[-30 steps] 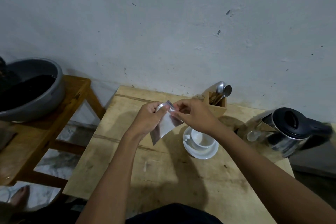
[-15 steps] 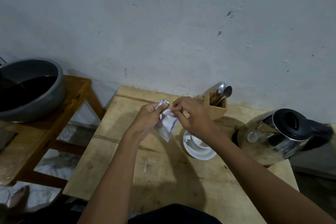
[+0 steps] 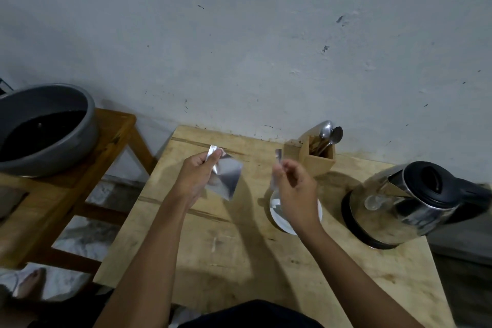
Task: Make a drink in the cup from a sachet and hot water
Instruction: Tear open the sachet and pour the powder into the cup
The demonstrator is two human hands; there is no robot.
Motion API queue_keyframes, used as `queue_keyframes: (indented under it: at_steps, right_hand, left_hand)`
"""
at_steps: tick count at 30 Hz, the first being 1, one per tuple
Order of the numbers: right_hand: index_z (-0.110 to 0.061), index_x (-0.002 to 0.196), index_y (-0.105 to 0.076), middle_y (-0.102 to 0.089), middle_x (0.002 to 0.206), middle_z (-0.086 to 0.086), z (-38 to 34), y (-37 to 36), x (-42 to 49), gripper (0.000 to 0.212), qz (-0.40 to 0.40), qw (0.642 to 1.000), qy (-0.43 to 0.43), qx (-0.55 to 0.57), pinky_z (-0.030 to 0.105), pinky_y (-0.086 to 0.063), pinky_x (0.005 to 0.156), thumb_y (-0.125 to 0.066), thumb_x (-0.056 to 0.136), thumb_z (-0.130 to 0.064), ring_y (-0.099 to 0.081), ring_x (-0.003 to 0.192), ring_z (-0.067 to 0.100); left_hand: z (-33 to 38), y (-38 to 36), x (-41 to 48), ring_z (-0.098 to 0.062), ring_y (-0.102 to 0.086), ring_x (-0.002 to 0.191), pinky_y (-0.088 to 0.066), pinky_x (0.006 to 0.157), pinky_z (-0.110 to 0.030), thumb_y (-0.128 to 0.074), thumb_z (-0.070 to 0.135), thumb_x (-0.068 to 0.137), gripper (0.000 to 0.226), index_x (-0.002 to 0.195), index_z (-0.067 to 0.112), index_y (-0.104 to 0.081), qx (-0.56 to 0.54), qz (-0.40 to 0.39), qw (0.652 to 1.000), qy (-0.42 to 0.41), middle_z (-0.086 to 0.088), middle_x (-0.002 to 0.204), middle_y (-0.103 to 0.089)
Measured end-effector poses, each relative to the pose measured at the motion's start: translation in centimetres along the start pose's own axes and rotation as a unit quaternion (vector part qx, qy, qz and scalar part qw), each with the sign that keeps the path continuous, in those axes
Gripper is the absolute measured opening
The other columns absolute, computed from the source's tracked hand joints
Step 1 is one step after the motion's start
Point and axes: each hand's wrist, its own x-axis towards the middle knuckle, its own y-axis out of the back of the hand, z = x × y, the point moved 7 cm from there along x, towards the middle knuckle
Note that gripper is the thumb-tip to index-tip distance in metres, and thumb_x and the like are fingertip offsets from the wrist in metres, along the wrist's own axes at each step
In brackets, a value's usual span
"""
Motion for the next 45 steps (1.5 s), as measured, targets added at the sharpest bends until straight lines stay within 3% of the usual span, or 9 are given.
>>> queue_keyframes:
  at_steps: [4, 10, 17, 21, 27, 35, 38, 43, 45]
  right_hand:
    - [-0.019, 0.115, -0.063, -0.073, 0.095, 0.001, 6.3, -3.4, -1.0, 0.024, -0.084, 0.977, -0.18, -0.083, 0.029, -0.06, 0.075, -0.065, 0.094, -0.028, -0.07, 0.089, 0.018]
    - [-0.007, 0.091, -0.064, -0.063, 0.088, 0.006, 9.0, -7.5, -0.3, 0.027, -0.185, 0.932, -0.228, -0.212, 0.031, -0.046, 0.076, -0.052, 0.098, -0.029, -0.057, 0.082, 0.021]
    - [-0.013, 0.115, -0.067, -0.065, 0.106, -0.009, 5.3, -5.5, -0.5, 0.027, -0.082, 0.98, -0.174, -0.055, 0.02, -0.041, 0.084, -0.047, 0.1, -0.02, -0.058, 0.1, 0.01]
    - [-0.018, 0.103, -0.066, -0.071, 0.094, -0.007, 4.9, -5.4, -1.1, 0.011, -0.152, 0.978, -0.141, -0.017, 0.012, -0.046, 0.07, -0.057, 0.098, -0.023, -0.064, 0.085, 0.004]
    - [-0.007, 0.093, -0.065, -0.069, 0.076, -0.001, 4.4, -1.6, -0.6, 0.016, -0.096, 0.99, -0.105, -0.001, 0.019, -0.048, 0.061, -0.057, 0.099, -0.019, -0.062, 0.062, 0.002]
    - [-0.043, 0.14, -0.032, -0.035, 0.138, -0.038, 4.7, 4.4, -3.4, 0.066, -0.096, 0.988, 0.005, -0.122, 0.005, -0.035, 0.097, -0.071, 0.087, -0.039, -0.038, 0.128, -0.016]
    - [-0.037, 0.146, -0.027, -0.029, 0.151, -0.023, 5.5, 5.3, -4.8, 0.082, -0.136, 0.973, 0.043, -0.184, 0.011, -0.035, 0.103, -0.077, 0.081, -0.041, -0.034, 0.136, -0.006]
    - [-0.024, 0.12, -0.059, -0.062, 0.122, -0.014, 5.6, 7.0, -4.8, 0.028, -0.027, 0.977, 0.095, -0.189, 0.024, -0.051, 0.092, -0.063, 0.094, -0.013, -0.058, 0.114, 0.004]
    - [-0.026, 0.108, -0.063, -0.066, 0.104, -0.019, 6.0, 8.3, -4.7, 0.025, 0.028, 0.98, 0.067, -0.183, 0.015, -0.05, 0.082, -0.057, 0.096, -0.006, -0.063, 0.099, 0.0]
  left_hand:
    - [0.0, 0.0, -1.0, -0.019, -0.044, 0.075, -0.038, 0.072, -0.034, -0.063, 0.063, 0.075, 0.042, 0.089, 0.026, -0.076, 0.055, -0.009, 0.998, -0.009, -0.004, 0.079, -0.05]
    - [-0.2, 0.3, -2.7, -0.013, -0.036, 0.06, -0.032, 0.055, -0.023, -0.06, 0.045, 0.088, 0.04, 0.083, 0.006, -0.07, 0.105, 0.004, 0.994, -0.019, -0.004, 0.063, -0.039]
    - [-0.5, -0.1, -3.1, -0.015, -0.048, 0.074, -0.039, 0.069, -0.03, -0.06, 0.043, 0.088, 0.04, 0.086, 0.004, -0.07, 0.081, 0.012, 0.997, 0.003, -0.002, 0.076, -0.052]
    - [0.4, -2.4, -3.5, -0.009, -0.049, 0.062, -0.043, 0.058, -0.02, -0.064, 0.039, 0.087, 0.025, 0.076, 0.019, -0.074, 0.068, -0.024, 0.997, -0.011, 0.001, 0.069, -0.055]
    - [2.0, -5.6, -3.1, -0.014, -0.031, 0.054, -0.026, 0.051, -0.024, -0.068, 0.037, 0.084, 0.042, 0.057, 0.013, -0.047, 0.155, -0.073, 0.983, -0.062, -0.004, 0.057, -0.031]
    - [2.9, -12.0, -4.2, -0.018, -0.034, 0.054, -0.027, 0.054, -0.029, -0.063, 0.029, 0.084, 0.04, 0.053, 0.011, -0.046, 0.208, -0.113, 0.97, -0.06, -0.012, 0.057, -0.038]
    - [2.5, -13.5, -4.3, -0.018, -0.036, 0.052, -0.029, 0.053, -0.027, -0.062, 0.029, 0.085, 0.039, 0.054, 0.011, -0.047, 0.208, -0.101, 0.972, -0.041, -0.012, 0.057, -0.039]
    - [1.8, -15.3, -4.2, -0.018, -0.046, 0.054, -0.038, 0.055, -0.026, -0.064, 0.031, 0.082, 0.034, 0.06, 0.006, -0.065, 0.201, -0.11, 0.973, -0.011, -0.014, 0.059, -0.053]
    - [1.5, -15.6, -4.0, -0.014, -0.049, 0.049, -0.042, 0.055, -0.021, -0.063, 0.043, 0.083, 0.043, 0.063, 0.007, -0.072, 0.195, -0.123, 0.973, 0.007, -0.013, 0.058, -0.067]
